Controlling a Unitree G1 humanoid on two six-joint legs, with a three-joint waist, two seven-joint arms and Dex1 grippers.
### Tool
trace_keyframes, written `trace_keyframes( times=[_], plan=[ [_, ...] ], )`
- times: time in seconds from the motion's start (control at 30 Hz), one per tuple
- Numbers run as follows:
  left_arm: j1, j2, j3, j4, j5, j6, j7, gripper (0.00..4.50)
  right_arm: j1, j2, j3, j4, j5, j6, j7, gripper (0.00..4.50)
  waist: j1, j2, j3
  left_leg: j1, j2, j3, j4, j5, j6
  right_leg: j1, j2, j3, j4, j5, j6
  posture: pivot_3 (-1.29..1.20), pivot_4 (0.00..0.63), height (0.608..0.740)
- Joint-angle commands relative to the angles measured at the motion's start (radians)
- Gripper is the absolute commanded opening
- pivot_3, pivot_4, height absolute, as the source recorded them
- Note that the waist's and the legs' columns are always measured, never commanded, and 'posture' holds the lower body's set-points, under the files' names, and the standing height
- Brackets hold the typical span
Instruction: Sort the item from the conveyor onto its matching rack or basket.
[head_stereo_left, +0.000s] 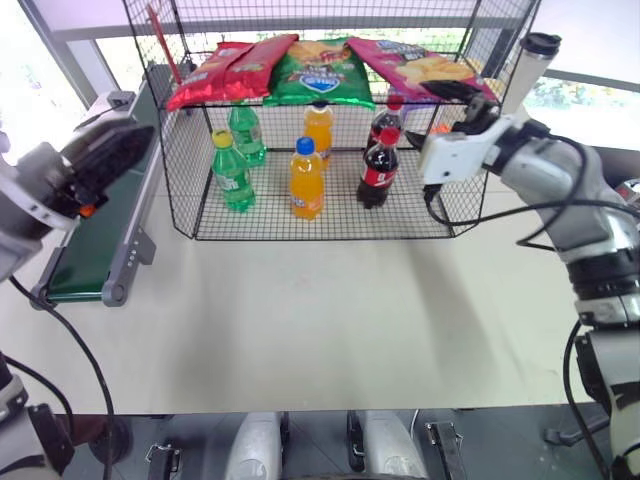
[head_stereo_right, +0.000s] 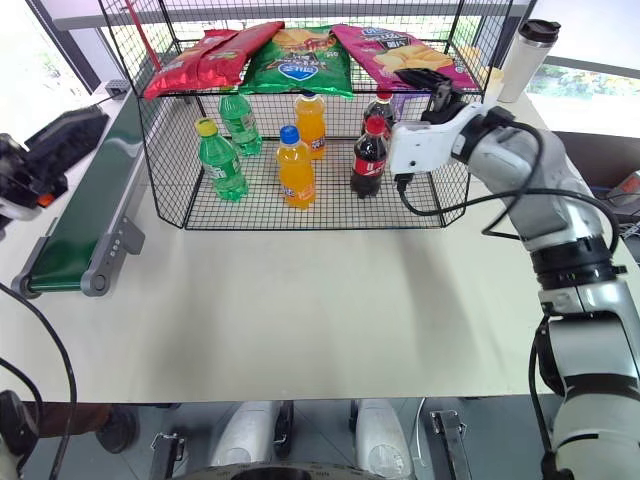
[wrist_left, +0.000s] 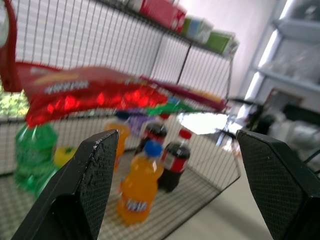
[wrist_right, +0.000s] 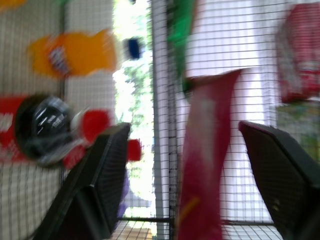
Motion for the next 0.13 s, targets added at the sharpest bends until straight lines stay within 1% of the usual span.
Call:
trace_keyframes(
  times=[0.03, 0.07, 0.1, 0.13],
  plan=[
    [0.022, -0.027, -0.045, -0.111, 0.017, -0.003, 0.095, 3.91, 0.105, -0.002, -0.160, -0.260, 0.417, 0.286, 0.118, 3.57, 0.001, 0.000, 0.000, 0.000, 0.000, 0.000, 0.000, 0.000, 0.000, 0.000, 0.000, 0.000, 0.000, 0.001, 0.001, 0.00, 0.150, 0.740],
    [0.035, -0.037, -0.053, -0.133, 0.010, 0.003, 0.114, 3.91, 0.130, 0.000, -0.189, -0.310, 0.481, 0.374, 0.115, 3.57, 0.000, 0.000, 0.000, 0.001, 0.000, -0.001, 0.001, 0.000, 0.000, 0.002, -0.001, 0.000, -0.001, 0.001, 0.001, 0.00, 0.150, 0.740],
    [0.058, -0.050, -0.064, -0.164, 0.004, 0.009, 0.134, 3.91, 0.165, -0.006, -0.236, -0.356, 0.591, 0.508, 0.107, 3.57, 0.000, 0.000, 0.000, 0.001, 0.000, -0.001, 0.001, 0.000, 0.000, 0.003, -0.001, 0.000, -0.001, 0.001, 0.001, 0.00, 0.150, 0.740],
    [0.073, -0.057, -0.070, -0.184, 0.002, 0.011, 0.145, 3.91, 0.187, -0.011, -0.269, -0.386, 0.659, 0.597, 0.096, 3.57, 0.000, 0.000, 0.000, 0.001, 0.000, -0.001, 0.001, 0.000, 0.000, 0.003, -0.001, 0.000, -0.001, 0.001, 0.001, 0.00, 0.150, 0.740]
  ],
)
